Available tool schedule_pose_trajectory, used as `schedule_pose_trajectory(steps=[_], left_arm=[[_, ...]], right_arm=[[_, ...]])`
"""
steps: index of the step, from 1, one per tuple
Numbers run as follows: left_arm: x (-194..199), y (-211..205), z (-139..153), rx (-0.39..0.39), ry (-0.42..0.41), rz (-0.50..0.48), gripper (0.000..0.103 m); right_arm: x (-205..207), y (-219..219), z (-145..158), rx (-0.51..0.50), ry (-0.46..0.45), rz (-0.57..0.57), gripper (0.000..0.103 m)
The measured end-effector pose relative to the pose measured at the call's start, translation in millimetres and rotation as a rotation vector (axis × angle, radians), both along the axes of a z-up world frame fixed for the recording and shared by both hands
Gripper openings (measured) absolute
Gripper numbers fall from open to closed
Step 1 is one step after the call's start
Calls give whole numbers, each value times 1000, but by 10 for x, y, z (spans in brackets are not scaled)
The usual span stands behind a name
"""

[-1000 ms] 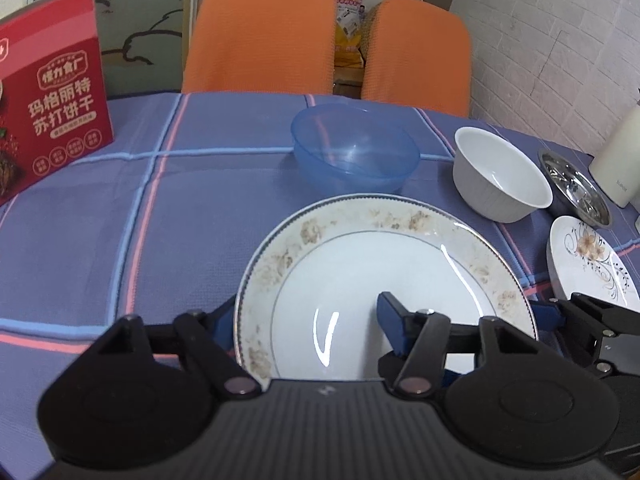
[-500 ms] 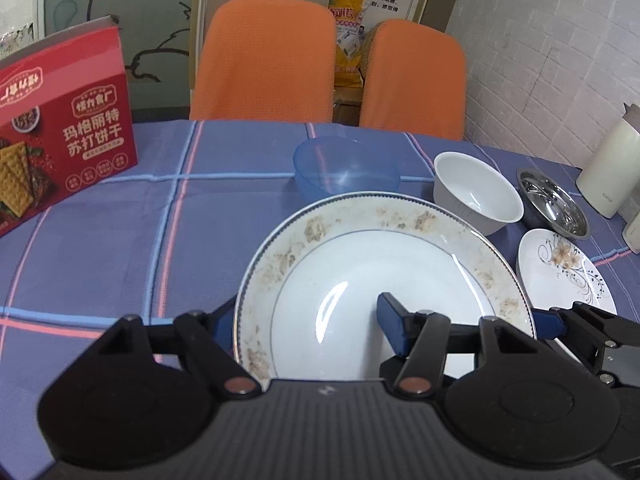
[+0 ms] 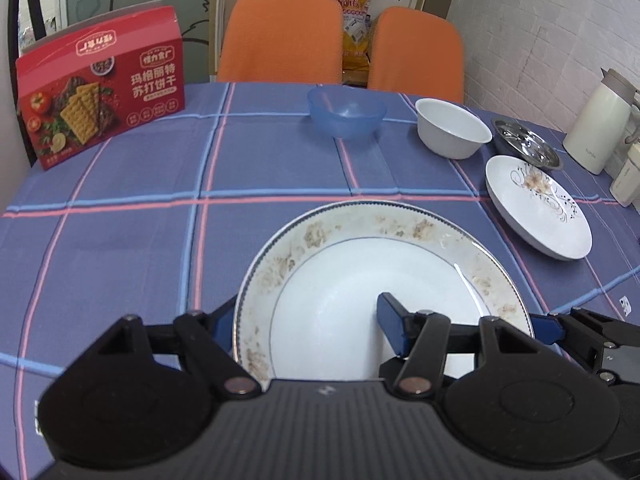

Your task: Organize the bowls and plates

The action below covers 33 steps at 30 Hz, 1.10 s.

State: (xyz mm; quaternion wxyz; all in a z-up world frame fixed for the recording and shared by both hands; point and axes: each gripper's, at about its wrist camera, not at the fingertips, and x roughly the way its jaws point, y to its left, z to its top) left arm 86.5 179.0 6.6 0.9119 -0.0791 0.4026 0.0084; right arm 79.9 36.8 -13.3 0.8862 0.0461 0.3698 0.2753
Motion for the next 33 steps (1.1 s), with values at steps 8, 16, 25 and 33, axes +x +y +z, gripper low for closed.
schedule_pose_trajectory(steps=[8, 16, 25, 33], left_arm=[[-191, 10, -144, -37, -7, 6, 60], [-206, 61, -175, -19, -48, 9, 72], [-266, 10, 58, 50, -134, 24, 78], [-181, 129, -30, 45, -98, 124, 79]], right_arm=[[-332, -46, -139, 29, 43, -7, 92], [-342, -11, -271, 25, 55, 24, 91], [-416, -183, -130, 9, -79, -20, 89], [-405, -615, -207, 58, -34, -107, 89]])
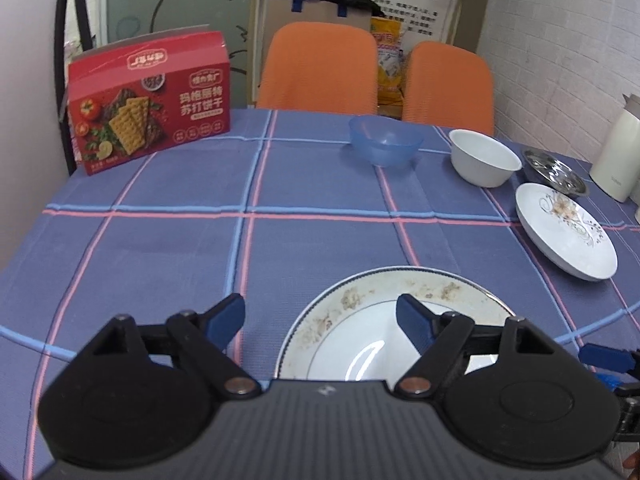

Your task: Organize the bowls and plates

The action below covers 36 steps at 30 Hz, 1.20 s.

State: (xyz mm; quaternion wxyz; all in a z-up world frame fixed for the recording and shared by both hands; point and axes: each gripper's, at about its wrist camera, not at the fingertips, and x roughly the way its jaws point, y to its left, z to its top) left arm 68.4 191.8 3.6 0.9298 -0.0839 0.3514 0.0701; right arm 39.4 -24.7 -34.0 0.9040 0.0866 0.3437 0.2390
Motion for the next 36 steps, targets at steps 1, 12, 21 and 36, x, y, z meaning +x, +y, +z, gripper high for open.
schedule_pose_trajectory(steps=[1, 12, 21, 36], left_arm=[[5, 18, 16, -14, -5, 2, 79], [327, -587, 133, -13, 7, -166, 79], [1031, -1318, 53, 56, 61, -317, 80], [1914, -1892, -162, 69, 98, -367, 80]], right_arm=[[5, -66, -22, 7, 13, -16, 89], [121, -651, 51, 66, -1, -141, 89], [372, -1184, 102, 23, -15, -213, 89], [1416, -1611, -49, -89, 64, -264, 89]])
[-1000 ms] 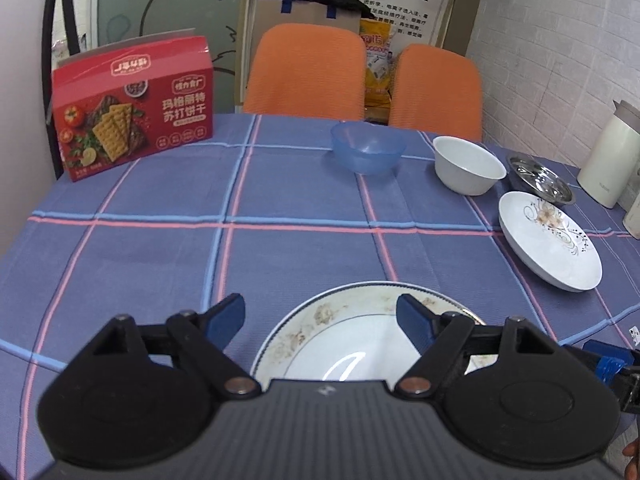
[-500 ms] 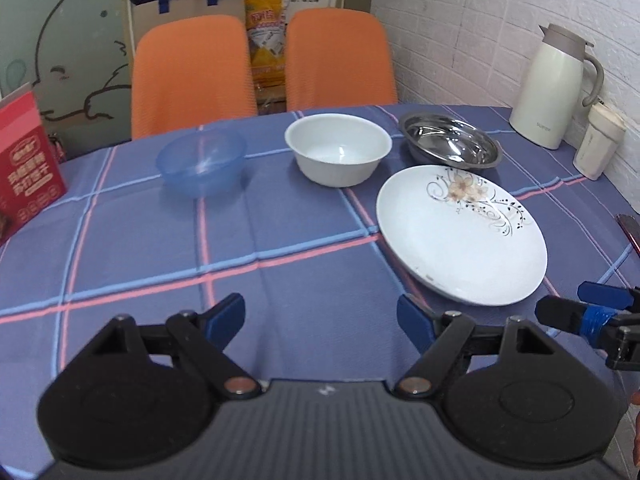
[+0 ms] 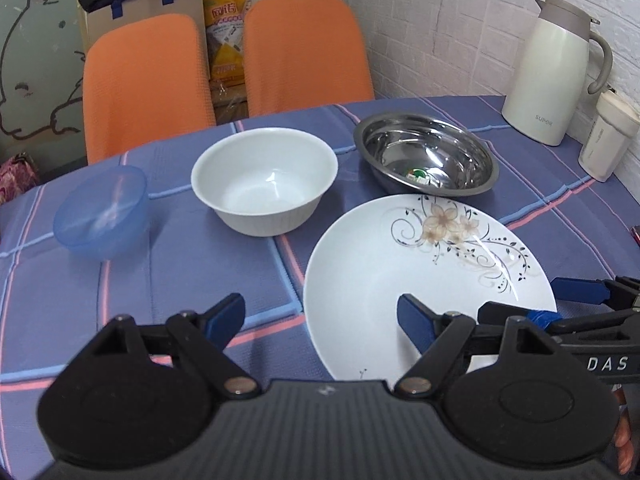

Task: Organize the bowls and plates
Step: 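Grasp the rim of the floral white plate with the left tool, then carry the floral plate onto the plate stack and open the left tool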

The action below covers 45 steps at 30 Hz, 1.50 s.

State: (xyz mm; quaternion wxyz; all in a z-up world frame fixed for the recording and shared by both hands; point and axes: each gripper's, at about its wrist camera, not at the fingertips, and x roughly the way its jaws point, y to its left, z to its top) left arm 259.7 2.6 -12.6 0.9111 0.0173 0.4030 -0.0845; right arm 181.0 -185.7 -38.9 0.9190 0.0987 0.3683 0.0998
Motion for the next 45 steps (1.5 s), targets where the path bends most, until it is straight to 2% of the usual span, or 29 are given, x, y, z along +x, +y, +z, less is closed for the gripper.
schedule_pose_trajectory(steps=[5, 9, 14, 17, 22, 27, 28, 29, 31, 35, 39, 45], left_arm=[[148, -36, -119, -14, 49, -1, 80], [214, -28, -213, -38, 85, 6, 80], [231, -57, -224, -50, 77, -1, 80], [212, -89, -219, -51, 80, -18, 79], [206, -132, -222, -58, 75, -17, 78], [190, -216, -209, -66, 78, -45, 71], [192, -196, -200, -76, 85, -49, 66], [182, -174, -189, -85, 93, -51, 63], [142, -134, -167, -96, 101, -52, 63], [14, -83, -70, -99, 76, -48, 63], [-116, 4, 0, -96, 54, -40, 63], [-452, 172, 155, -87, -13, -20, 62]], right_arm=[[116, 33, -65, -13, 16, 15, 90], [144, 85, -79, -58, -11, 25, 90], [127, 108, -112, -91, -50, 43, 90], [104, 212, -150, -178, -73, 63, 91], [120, 245, -138, -174, -67, 41, 91], [70, 380, -143, -162, -78, 108, 92], [58, 421, -144, -159, -79, 122, 91], [52, 466, -144, -171, -75, 116, 92], [60, 485, -129, -163, -66, 80, 91], [10, 453, -68, -114, -65, 61, 91], [-154, 568, 16, -151, -115, 57, 91], [-320, 645, 81, -118, -138, 67, 91]])
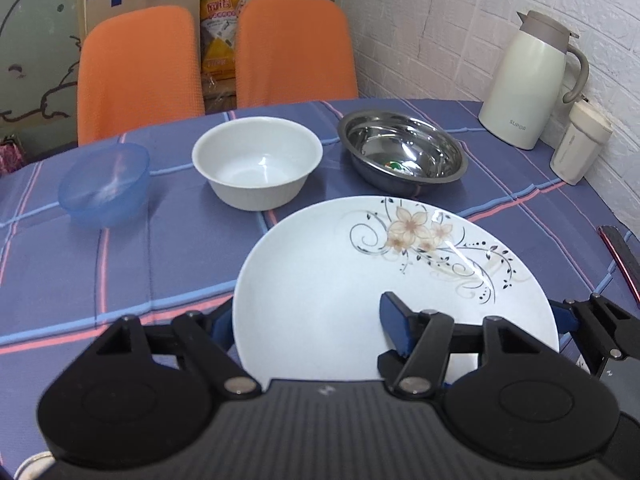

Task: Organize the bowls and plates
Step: 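Carry the floral plate onto the plate stack and open the left tool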

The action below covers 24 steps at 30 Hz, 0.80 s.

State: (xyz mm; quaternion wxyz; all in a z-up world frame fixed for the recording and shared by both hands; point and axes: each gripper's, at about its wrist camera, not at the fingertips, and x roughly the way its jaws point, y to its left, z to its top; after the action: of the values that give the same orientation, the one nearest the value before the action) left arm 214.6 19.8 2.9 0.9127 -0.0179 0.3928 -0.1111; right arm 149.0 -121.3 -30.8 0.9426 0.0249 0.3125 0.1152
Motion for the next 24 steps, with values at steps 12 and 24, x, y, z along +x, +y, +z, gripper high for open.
schedule_pose_trajectory(steps=[12, 24], left_arm=[[-1176, 923, 291, 17, -95, 186, 62], [-1886, 1677, -92, 22, -45, 330, 62]], right_arm=[[-683, 561, 343, 38, -120, 121, 91], [-1279, 1514, 149, 39, -75, 337, 91]])
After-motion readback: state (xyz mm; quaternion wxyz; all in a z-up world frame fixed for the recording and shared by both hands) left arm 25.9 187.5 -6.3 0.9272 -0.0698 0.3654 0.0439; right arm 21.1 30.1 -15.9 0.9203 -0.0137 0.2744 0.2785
